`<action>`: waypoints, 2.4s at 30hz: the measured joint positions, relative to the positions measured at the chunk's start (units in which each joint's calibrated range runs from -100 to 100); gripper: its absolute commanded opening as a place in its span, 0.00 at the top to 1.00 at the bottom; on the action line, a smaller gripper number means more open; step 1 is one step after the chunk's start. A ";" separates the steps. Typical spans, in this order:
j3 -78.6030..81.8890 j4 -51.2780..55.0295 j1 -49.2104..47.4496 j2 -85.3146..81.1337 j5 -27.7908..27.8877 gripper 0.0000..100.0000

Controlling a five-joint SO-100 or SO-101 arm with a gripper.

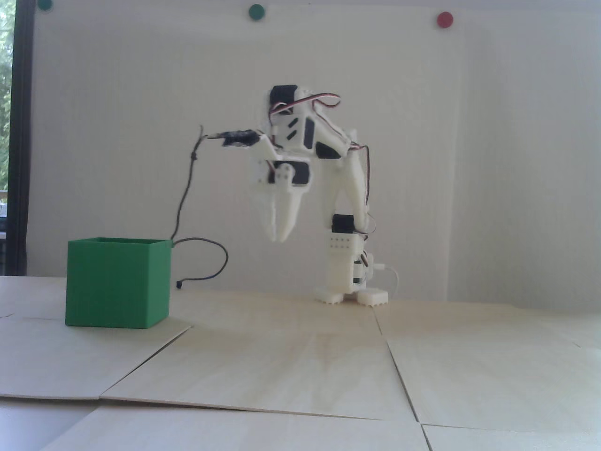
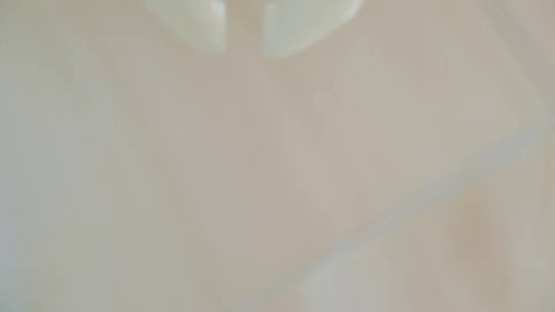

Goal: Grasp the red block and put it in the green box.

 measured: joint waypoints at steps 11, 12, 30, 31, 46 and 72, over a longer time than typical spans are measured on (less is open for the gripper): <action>60.79 -26.46 -6.80 -52.89 0.00 0.98; 66.07 -29.95 -6.88 -56.87 0.00 0.98; 120.14 -66.81 -13.53 -105.44 -0.57 0.97; 120.23 -65.72 -14.29 -106.93 -0.72 0.97; 120.41 -25.79 -16.35 -109.17 -0.67 0.97; 120.41 -22.71 -16.51 -109.17 -0.62 0.97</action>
